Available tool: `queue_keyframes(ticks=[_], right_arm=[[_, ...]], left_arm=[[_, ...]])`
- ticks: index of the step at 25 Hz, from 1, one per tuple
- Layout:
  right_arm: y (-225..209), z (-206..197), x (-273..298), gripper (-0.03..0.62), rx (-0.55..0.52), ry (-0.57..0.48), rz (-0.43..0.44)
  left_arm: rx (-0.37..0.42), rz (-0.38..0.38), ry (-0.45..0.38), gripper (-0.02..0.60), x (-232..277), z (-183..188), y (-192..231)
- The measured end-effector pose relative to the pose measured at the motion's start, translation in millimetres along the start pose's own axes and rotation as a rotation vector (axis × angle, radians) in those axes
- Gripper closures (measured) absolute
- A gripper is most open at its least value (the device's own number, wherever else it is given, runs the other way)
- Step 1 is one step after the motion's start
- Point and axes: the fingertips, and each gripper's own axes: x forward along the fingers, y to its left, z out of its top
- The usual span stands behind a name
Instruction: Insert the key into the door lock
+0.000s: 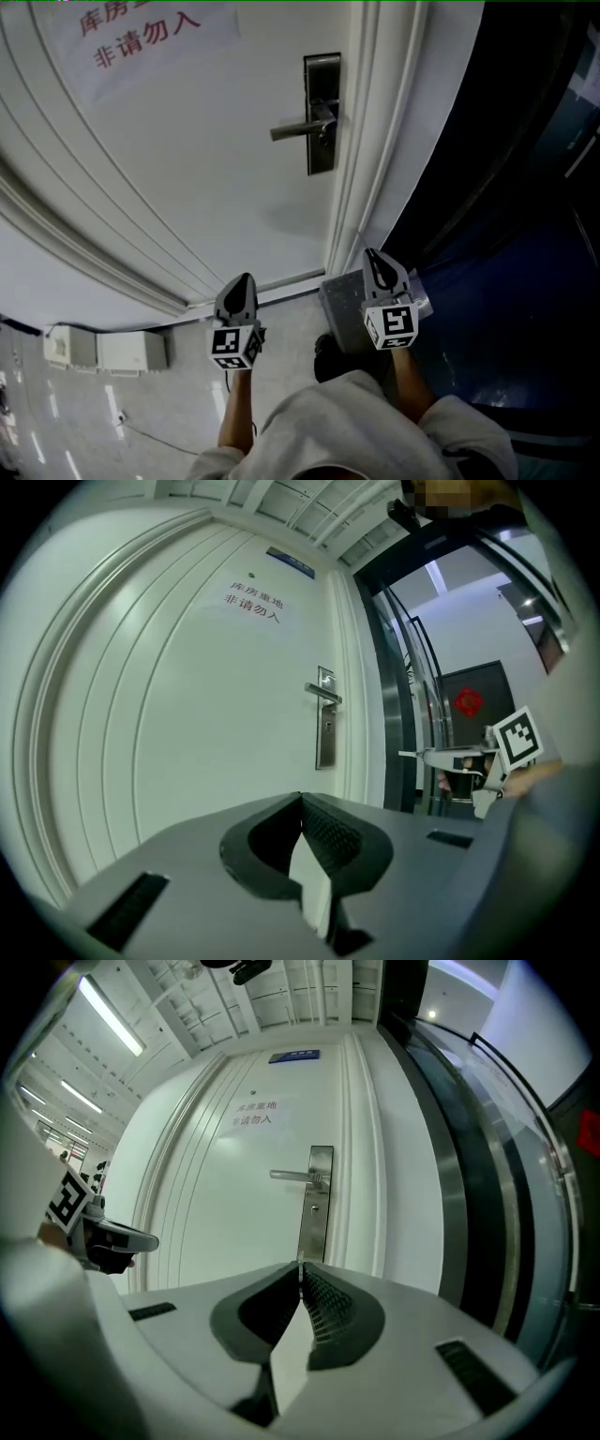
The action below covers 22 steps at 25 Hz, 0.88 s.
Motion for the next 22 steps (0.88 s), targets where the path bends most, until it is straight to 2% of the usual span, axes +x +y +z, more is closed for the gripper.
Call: queue_keyframes(ticks=[5, 11, 17, 22], right_arm=[[-31, 27, 66, 0.565, 0.001, -0.053, 0.037], [-50, 32, 122, 0.565, 0.007, -0.079, 0.091], [-59, 24, 154, 0.565, 0.022, -0.068, 0.125], [-59, 18, 166, 0.565, -0.006, -0.049, 0.119]], left_arm=[[0.037, 0.044, -0.031, 0.563, 60, 33, 13], [0.074, 0.080, -0.038, 0.563, 111, 53, 21], [0.072, 0.109, -0.024, 0.563, 137, 49, 31], [0.061, 0.098, -0.010, 0.563, 149, 43, 36]])
